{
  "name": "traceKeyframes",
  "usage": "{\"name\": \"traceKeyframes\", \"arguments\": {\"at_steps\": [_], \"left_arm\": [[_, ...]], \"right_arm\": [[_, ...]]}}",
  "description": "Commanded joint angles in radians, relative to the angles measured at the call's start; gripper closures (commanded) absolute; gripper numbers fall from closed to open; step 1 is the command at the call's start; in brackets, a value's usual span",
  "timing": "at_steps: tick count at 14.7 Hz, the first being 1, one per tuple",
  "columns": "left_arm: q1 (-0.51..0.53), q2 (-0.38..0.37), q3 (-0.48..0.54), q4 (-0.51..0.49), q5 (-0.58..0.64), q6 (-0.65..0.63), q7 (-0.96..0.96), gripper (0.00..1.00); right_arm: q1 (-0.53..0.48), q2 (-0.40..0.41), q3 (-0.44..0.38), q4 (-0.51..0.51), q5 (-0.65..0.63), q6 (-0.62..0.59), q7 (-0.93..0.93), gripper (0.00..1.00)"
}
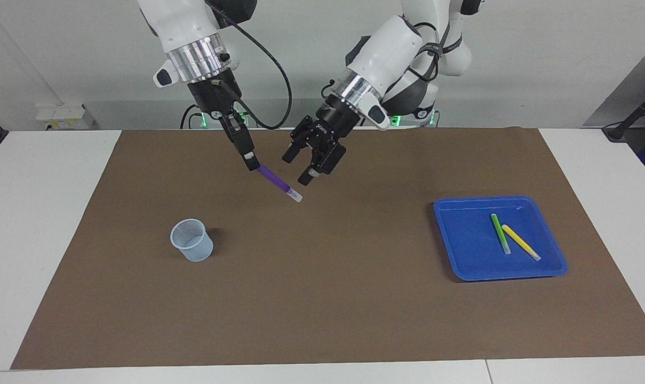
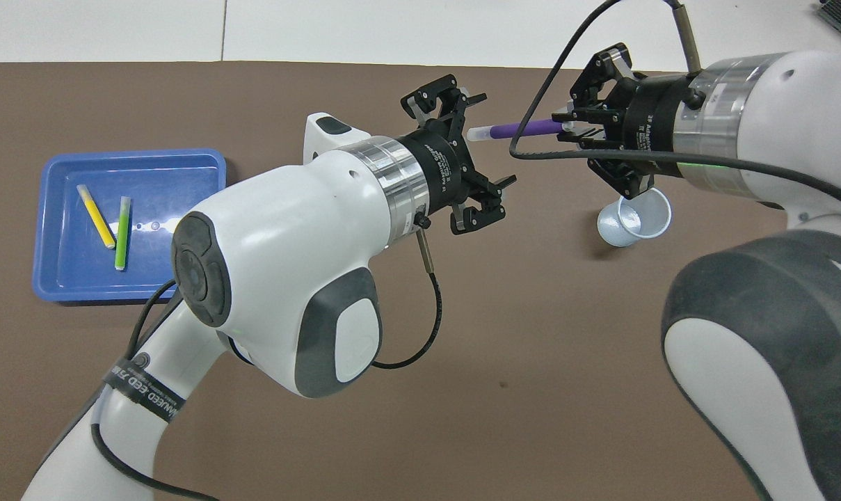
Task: Right arm passes pens to left for tray arrangement
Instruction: 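Bring the purple pen to the left gripper and close the left gripper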
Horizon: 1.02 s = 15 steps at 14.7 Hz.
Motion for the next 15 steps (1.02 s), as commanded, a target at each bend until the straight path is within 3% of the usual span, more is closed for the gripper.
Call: {"name": "traceKeyframes", "arguments": {"at_steps": [1, 10, 15], "left_arm": [[-0.004, 0.018, 0.003, 0.020, 0.001, 0.009, 0.003, 0.09], [-0.012, 0.028, 0.003, 0.008, 0.012, 0.012, 0.040, 0.15], [-0.012, 0.035, 0.003, 0.011, 0.012, 0.018, 0.039, 0.30]], "right_arm": [[-0.014, -0.048, 0.006, -0.060, 0.053, -0.001, 0.008, 1.00], [-0.014, -0.063, 0.006, -0.086, 0.057, -0.001, 0.008, 1.00], [-0.014, -0.066, 0.006, -0.092, 0.063, -0.003, 0.008, 1.00]]}}
